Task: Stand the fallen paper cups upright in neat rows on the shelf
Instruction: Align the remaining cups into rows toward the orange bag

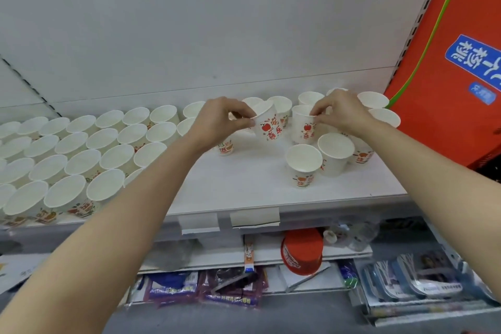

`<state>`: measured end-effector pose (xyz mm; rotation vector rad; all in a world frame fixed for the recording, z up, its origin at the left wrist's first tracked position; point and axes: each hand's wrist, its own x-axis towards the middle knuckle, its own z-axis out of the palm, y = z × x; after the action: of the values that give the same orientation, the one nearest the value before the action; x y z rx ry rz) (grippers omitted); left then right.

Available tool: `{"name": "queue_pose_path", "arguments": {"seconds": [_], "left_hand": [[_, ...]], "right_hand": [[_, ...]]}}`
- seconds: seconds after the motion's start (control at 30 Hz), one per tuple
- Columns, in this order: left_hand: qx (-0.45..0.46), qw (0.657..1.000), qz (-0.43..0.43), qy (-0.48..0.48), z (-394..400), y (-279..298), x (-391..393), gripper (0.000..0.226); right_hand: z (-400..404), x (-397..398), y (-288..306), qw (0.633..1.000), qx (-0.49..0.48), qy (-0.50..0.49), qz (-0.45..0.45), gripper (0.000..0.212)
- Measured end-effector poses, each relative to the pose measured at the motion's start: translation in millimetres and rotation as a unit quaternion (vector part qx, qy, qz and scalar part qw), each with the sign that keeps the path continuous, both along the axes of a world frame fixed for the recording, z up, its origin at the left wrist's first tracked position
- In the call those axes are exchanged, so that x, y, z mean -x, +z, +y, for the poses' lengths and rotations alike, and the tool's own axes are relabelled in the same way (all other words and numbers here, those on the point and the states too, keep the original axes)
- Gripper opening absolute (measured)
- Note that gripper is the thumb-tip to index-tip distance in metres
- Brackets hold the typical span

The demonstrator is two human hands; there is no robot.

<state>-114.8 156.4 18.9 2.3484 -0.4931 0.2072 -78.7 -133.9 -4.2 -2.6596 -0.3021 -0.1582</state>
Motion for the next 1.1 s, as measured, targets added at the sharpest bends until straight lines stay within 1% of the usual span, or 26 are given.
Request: {"name": "queue_pose_path", "arguments": {"seconds": [0.07,0.13,0.2,0.23,0.3,0.37,0.47,0.6,0.7,0.77,0.87,0.93,1.0,1.1], "left_hand": [[0.028,0.999,0.013,0.016,15,2,6,0.008],[0.051,0.998,0.016,0.028,29,6,13,0.009],[0.079,0.996,0.02,0.035,43,9,18,0.009],[0.091,0.995,0.024,0.041,50,10,20,0.009],[0.098,0.993,0.031,0.048,60,11,20,0.006],[0.076,0.996,0.033,0.042,62,12,19,0.006],[0.04,0.999,0.032,0.016,56,12,10,0.008],[-0.027,0.999,0.012,-0.02,38,3,-8,0.01],[-0.126,0.991,-0.025,-0.029,28,-10,-20,0.01],[-0.182,0.982,-0.046,-0.037,24,-18,-23,0.01],[-0.229,0.969,-0.077,-0.046,19,-27,-25,0.013],[-0.242,0.964,-0.101,-0.046,15,-32,-24,0.016],[-0.244,0.962,-0.109,-0.046,12,-35,-23,0.021],[-0.244,0.961,-0.119,-0.044,10,-40,-23,0.016]], "right_hand": [[7,4,5,0.996,-0.087,0.005,-0.028,0.01],[21,14,16,0.984,-0.172,0.022,-0.05,0.011],[40,21,21,0.977,-0.199,0.046,-0.067,0.012],[50,23,21,0.977,-0.195,0.053,-0.067,0.012],[66,25,16,0.984,-0.155,0.056,-0.065,0.012],[77,27,9,0.992,-0.104,0.038,-0.061,0.012],[82,32,0,0.995,-0.083,0.004,-0.049,0.015],[77,33,-7,0.997,-0.062,-0.039,-0.039,0.014],[76,32,-9,0.997,-0.035,-0.066,-0.031,0.014],[79,32,-11,0.997,-0.018,-0.065,-0.029,0.015],[83,33,-14,0.998,0.017,-0.041,-0.033,0.017],[83,34,-15,0.999,0.028,-0.025,-0.034,0.017],[82,34,-16,0.999,0.018,-0.018,-0.038,0.015],[84,34,-20,0.999,0.005,-0.011,-0.044,0.013]]}}
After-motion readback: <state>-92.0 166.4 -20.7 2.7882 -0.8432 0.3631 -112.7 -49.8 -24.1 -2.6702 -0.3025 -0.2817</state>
